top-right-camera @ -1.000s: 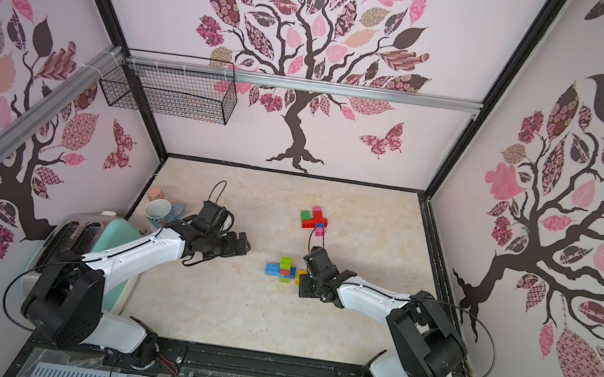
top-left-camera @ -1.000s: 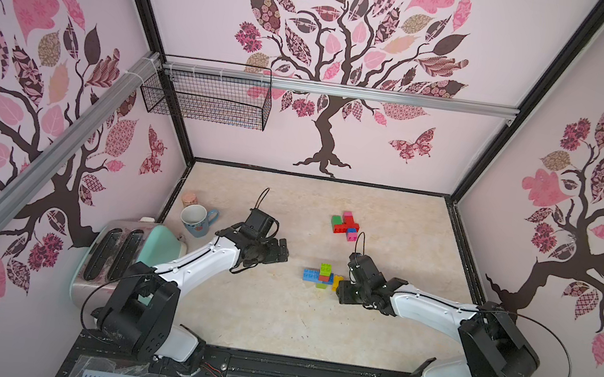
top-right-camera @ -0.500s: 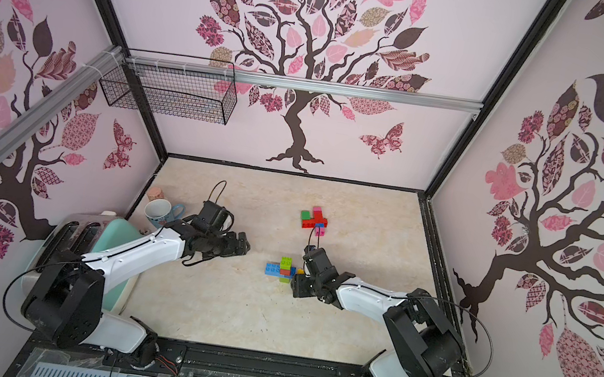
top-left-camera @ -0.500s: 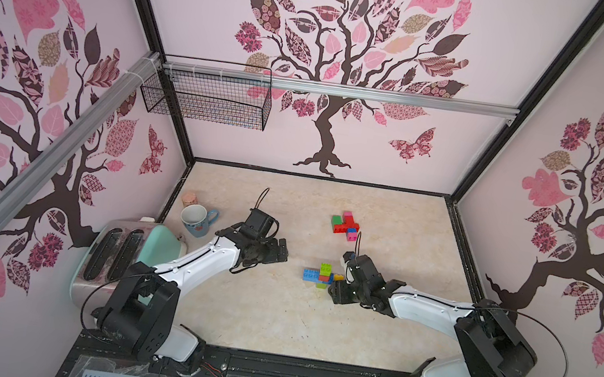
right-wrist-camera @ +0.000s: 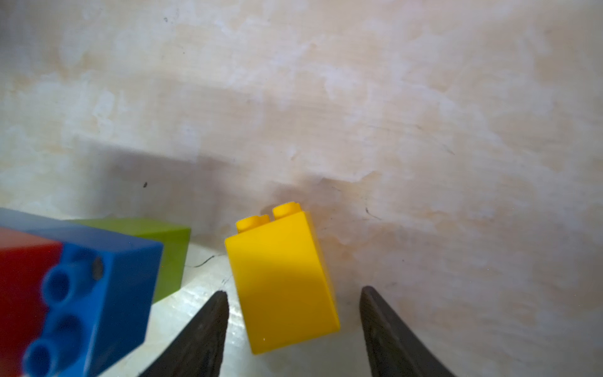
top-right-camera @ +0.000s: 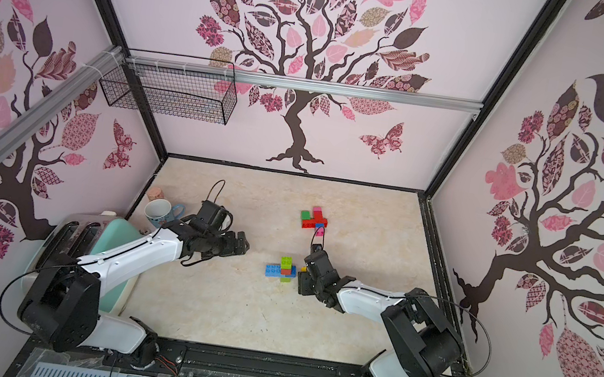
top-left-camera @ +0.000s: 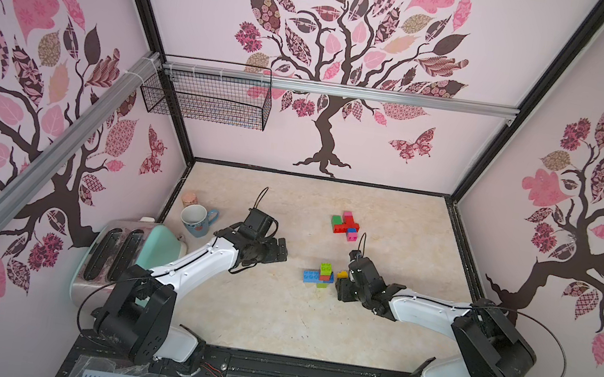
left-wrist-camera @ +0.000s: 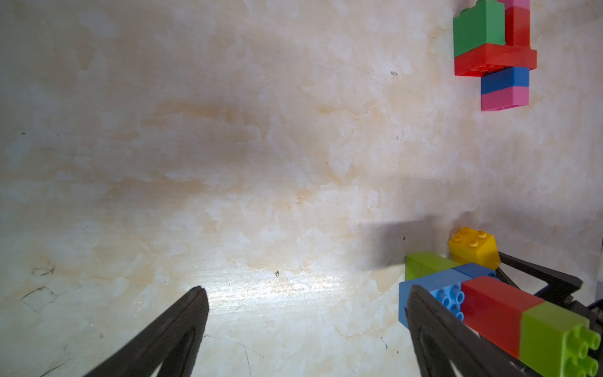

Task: Assemble the number 4 with lego
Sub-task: Pick up the lego brick from the center of the board, then place the lego brick at the center of the board.

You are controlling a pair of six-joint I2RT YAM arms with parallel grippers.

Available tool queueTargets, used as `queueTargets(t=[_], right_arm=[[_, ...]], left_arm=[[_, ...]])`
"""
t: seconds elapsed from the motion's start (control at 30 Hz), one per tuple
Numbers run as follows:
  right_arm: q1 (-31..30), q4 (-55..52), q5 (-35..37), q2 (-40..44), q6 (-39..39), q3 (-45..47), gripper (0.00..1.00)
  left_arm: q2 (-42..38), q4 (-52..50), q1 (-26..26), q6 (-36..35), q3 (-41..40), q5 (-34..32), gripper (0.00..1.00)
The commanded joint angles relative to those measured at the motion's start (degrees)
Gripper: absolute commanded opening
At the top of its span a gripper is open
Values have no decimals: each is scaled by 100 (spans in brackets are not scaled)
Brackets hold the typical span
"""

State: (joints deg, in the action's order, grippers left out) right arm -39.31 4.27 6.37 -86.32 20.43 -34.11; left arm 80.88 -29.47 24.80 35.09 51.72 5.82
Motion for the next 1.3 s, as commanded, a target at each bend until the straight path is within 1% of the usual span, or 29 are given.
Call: queueTargets(t=[0.0, 0.13, 0.27, 0.4, 0.43, 0.47, 0.57, 0.6, 0.63, 0.73, 0.8, 0.87, 0.93, 1.0, 1.03, 1.1, 1.13, 1.17, 1.2, 1.23, 1.27], right_arm=[[-20, 144, -111, -153, -298, -106, 70], [-17, 218, 56, -382, -507, -213, 69], [-21, 245, 220, -392, -597, -179, 56], [-25, 357, 381, -205, -624, 8, 30], [-23, 336, 465, -88, -612, 33, 26], [-28, 295, 564, 54, -598, 53, 24], [-25, 223, 787, 846, -562, 225, 14], [-27, 269, 820, 1205, -566, 333, 2], [-24, 330, 802, 1557, -597, 445, 0], [-25, 558, 463, 2685, -911, 752, 0], [-24, 820, 168, 3258, -1162, 947, 0], [-32, 1521, -111, 3766, -1246, 1275, 0], [-29, 2319, -713, 3978, -1543, 1544, 0], [-26, 2815, -1147, 3907, -1785, 1567, 0], [-32, 3014, -1381, 3787, -1936, 1542, 0], [-95, 3437, -1586, 3518, -2227, 1493, 1], [-167, 3778, -1488, 3363, -2294, 1505, 4], [-230, 4160, -1332, 3243, -2303, 1552, 4], [-307, 4660, -1156, 3088, -2295, 1612, 0], [-413, 5205, -872, 2926, -2228, 1663, 0], [-469, 5550, -738, 2770, -2150, 1683, 0]], left_arm=[[-36, -41, 18, -55, -30, -28, 98], [-86, -58, 23, -54, -35, -21, 98], [-148, -76, 16, -63, -48, -72, 98], [-192, -131, -1, -109, 16, 4, 98], [-207, -190, -14, -160, 76, 76, 98], [-235, -243, -10, -219, 124, 133, 98], [-385, -366, -13, -471, 323, 354, 98], [-440, -377, -10, -525, 380, 477, 98], [-489, -383, -12, -561, 459, 675, 98], [-463, -708, 25, -815, 979, 1681, 97], [-437, -870, 141, -856, 1311, 1957, 95], [-433, -858, 230, -762, 1592, 2224, 93], [-420, -705, 272, -603, 1782, 2633, 92], [-404, -501, 372, -432, 1934, 2904, 90], [-390, -507, 479, -413, 2045, 2911, 89], [-334, -613, 694, -460, 2270, 2792, 88], [-310, -711, 827, -544, 2387, 2667, 87], [-293, -804, 922, -619, 2452, 2510, 87], [-307, -808, 1024, -643, 2476, 2284, 86], [-355, -677, 1104, -614, 2401, 2089, 84], [-419, -444, 1153, -526, 2266, 1971, 83]])
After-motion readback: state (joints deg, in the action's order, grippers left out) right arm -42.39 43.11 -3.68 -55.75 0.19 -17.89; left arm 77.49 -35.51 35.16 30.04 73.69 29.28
